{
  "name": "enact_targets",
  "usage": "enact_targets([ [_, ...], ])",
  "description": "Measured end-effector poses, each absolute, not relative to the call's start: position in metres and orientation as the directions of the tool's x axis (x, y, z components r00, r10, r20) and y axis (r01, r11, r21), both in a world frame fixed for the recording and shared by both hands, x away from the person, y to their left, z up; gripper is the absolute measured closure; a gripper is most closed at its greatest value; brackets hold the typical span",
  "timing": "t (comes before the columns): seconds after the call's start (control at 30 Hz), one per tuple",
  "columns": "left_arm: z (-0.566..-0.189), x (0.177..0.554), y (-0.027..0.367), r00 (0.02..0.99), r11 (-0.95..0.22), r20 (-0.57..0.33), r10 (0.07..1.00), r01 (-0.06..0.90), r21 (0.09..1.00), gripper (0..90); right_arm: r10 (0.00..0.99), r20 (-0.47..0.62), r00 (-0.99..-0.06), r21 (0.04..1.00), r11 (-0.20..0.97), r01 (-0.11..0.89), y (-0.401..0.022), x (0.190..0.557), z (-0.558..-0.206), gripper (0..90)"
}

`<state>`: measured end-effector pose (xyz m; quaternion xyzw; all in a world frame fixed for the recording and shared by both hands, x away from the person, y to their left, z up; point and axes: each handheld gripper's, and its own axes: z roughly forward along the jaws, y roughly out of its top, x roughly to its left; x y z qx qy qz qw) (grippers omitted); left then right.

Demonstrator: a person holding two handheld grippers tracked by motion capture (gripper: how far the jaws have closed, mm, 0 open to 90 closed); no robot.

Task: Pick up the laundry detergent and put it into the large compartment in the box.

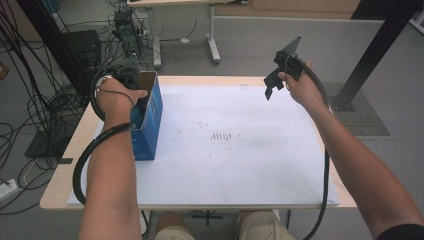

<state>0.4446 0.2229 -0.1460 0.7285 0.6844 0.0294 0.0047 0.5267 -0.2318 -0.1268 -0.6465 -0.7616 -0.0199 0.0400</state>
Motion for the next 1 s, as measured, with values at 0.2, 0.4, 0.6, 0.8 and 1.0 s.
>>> enact_targets([
  [0.2, -0.156, 0.443, 0.224, 0.065, -0.067, 0.037, 0.997, 0.997, 0.043, 37.6, 0.983, 0.085, -0.161, -0.024, 0.164, 0.986, -0.231, 0.527, -0.128, 7.6],
  [0.4, -0.157, 0.442, 0.223, 0.073, -0.075, 0.039, 0.997, 0.996, 0.049, 37.5, 0.983, 0.085, -0.163, -0.025, 0.166, 0.986, -0.230, 0.527, -0.129, 7.6],
  [0.6, -0.158, 0.442, 0.224, 0.069, -0.071, 0.036, 0.997, 0.996, 0.057, 37.4, 0.983, 0.081, -0.166, -0.030, 0.169, 0.985, -0.227, 0.529, -0.130, 7.6],
  [0.8, -0.158, 0.442, 0.224, 0.073, -0.075, 0.037, 0.997, 0.996, 0.055, 37.4, 0.983, 0.078, -0.166, -0.032, 0.169, 0.985, -0.226, 0.529, -0.131, 7.6],
  [1.0, -0.158, 0.442, 0.224, 0.071, -0.073, 0.036, 0.997, 0.996, 0.058, 37.4, 0.983, 0.078, -0.164, -0.030, 0.167, 0.985, -0.227, 0.527, -0.130, 7.6],
])
